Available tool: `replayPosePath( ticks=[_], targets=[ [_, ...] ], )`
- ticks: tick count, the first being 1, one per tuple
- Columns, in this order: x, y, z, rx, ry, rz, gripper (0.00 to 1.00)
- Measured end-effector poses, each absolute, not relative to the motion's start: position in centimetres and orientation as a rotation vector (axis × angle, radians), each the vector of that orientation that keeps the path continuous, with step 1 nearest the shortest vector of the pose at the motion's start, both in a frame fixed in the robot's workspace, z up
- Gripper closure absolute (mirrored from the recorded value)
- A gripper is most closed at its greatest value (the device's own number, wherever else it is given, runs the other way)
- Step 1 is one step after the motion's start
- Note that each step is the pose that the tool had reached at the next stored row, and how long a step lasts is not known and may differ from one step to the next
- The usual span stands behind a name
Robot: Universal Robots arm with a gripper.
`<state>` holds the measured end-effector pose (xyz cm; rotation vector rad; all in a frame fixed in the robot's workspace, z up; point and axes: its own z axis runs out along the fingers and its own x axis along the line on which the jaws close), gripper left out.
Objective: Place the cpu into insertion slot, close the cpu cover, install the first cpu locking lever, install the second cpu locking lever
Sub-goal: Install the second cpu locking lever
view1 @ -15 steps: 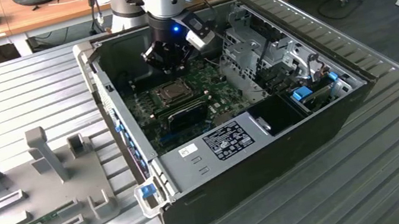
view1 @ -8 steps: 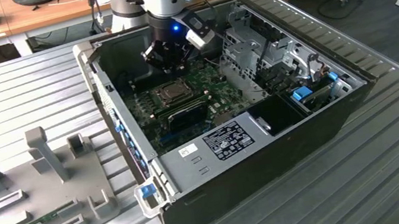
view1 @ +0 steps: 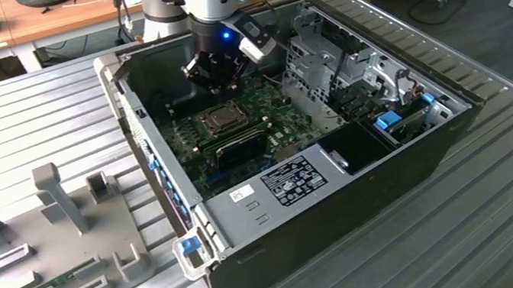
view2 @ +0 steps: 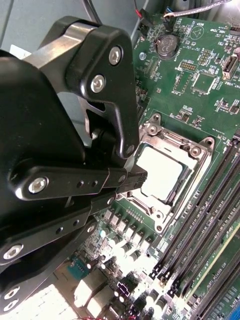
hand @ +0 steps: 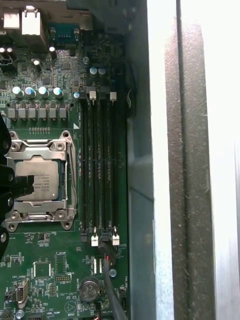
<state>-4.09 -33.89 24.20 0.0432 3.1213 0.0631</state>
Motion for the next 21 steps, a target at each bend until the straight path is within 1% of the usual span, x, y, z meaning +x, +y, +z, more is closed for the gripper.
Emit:
replayPosePath(
  ticks=[10,21],
  targets=[
    [-4.1,-34.1,24.3,0.043,3.121,0.064,0.90],
    [-4.1,-35.0,24.3,0.043,3.121,0.064,0.90]
  ],
)
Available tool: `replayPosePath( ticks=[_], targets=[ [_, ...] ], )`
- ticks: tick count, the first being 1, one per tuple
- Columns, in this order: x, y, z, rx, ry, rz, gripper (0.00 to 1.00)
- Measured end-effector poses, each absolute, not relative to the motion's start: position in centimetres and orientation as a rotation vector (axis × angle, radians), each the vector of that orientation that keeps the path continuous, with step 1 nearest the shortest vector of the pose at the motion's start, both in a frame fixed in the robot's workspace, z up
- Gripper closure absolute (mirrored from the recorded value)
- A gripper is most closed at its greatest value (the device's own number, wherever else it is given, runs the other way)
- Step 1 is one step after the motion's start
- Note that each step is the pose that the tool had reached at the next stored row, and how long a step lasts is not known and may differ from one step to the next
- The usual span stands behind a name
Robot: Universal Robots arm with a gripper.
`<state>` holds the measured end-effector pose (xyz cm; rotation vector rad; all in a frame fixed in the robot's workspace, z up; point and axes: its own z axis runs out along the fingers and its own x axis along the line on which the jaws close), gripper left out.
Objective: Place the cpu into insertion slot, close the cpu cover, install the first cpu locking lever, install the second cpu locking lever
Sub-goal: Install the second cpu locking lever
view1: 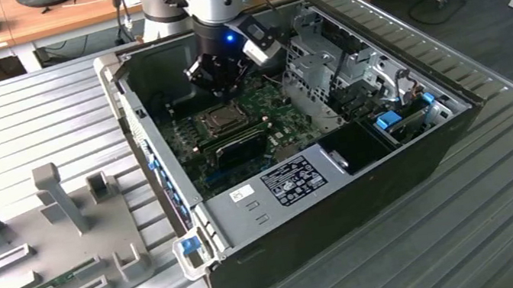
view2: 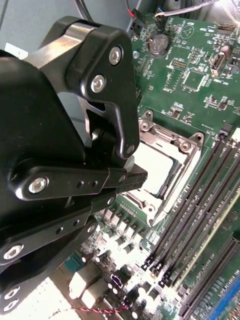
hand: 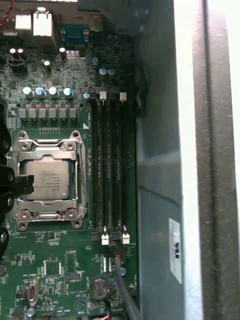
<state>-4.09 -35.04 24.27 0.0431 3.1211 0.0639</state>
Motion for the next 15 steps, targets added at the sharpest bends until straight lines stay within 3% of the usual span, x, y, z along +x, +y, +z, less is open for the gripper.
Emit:
replayPosePath(
  ticks=[15],
  targets=[
    [-4.1,-36.6,24.3,0.043,3.121,0.064,0.90]
  ],
)
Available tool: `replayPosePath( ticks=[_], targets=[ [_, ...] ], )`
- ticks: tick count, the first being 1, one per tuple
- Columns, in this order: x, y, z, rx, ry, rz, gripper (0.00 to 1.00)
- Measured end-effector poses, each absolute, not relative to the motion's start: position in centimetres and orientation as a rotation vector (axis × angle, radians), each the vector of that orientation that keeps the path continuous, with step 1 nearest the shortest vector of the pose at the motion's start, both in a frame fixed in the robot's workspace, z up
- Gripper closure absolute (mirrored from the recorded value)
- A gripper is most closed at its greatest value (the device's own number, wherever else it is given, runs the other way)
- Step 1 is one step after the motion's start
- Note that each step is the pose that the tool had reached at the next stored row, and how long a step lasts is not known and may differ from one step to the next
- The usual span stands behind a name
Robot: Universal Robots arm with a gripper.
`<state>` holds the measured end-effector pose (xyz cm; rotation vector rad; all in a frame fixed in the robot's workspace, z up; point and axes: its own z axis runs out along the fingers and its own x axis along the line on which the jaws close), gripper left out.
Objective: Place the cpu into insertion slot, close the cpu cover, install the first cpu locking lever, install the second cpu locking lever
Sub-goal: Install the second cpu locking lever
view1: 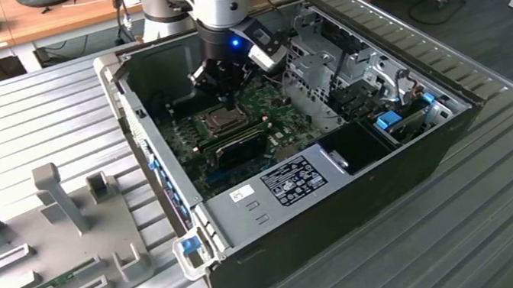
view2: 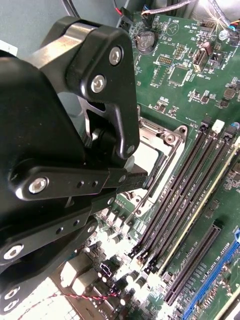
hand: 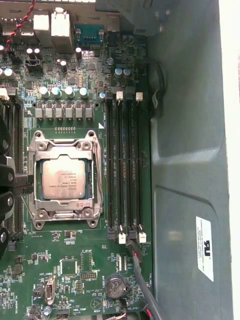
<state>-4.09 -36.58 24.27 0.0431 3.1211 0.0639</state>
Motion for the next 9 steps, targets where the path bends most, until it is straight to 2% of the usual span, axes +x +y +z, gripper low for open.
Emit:
replayPosePath(
  ticks=[9],
  targets=[
    [-4.08,-36.75,24.27,0.043,3.121,0.064,0.90]
  ],
)
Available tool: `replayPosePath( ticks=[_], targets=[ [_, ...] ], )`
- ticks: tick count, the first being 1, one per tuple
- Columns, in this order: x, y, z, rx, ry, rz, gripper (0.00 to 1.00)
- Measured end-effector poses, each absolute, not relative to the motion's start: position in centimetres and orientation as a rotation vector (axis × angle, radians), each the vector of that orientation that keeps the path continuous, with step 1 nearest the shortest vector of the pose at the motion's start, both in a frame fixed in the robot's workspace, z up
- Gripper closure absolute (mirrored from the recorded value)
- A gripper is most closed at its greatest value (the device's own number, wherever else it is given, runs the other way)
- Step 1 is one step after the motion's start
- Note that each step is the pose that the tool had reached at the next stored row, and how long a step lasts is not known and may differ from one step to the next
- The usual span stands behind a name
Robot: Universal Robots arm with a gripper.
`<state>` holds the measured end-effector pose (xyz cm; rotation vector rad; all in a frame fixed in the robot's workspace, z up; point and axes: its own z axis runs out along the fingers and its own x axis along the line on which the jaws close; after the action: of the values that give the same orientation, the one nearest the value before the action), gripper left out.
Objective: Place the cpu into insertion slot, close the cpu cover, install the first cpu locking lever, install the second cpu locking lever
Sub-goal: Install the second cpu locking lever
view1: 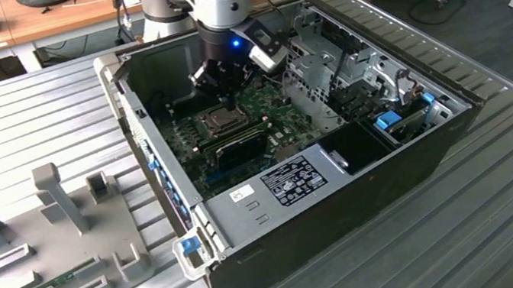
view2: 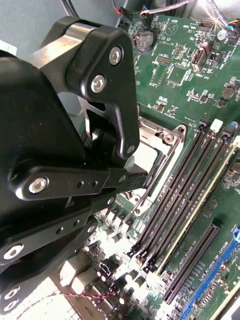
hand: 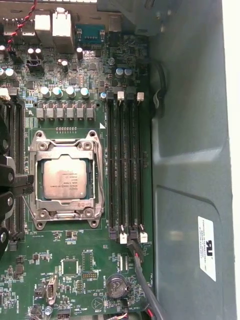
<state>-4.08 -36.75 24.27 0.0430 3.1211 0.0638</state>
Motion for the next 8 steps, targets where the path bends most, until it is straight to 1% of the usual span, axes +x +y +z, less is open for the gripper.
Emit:
replayPosePath(
  ticks=[8],
  targets=[
    [-4.09,-37.14,24.27,0.043,3.121,0.063,0.90]
  ],
)
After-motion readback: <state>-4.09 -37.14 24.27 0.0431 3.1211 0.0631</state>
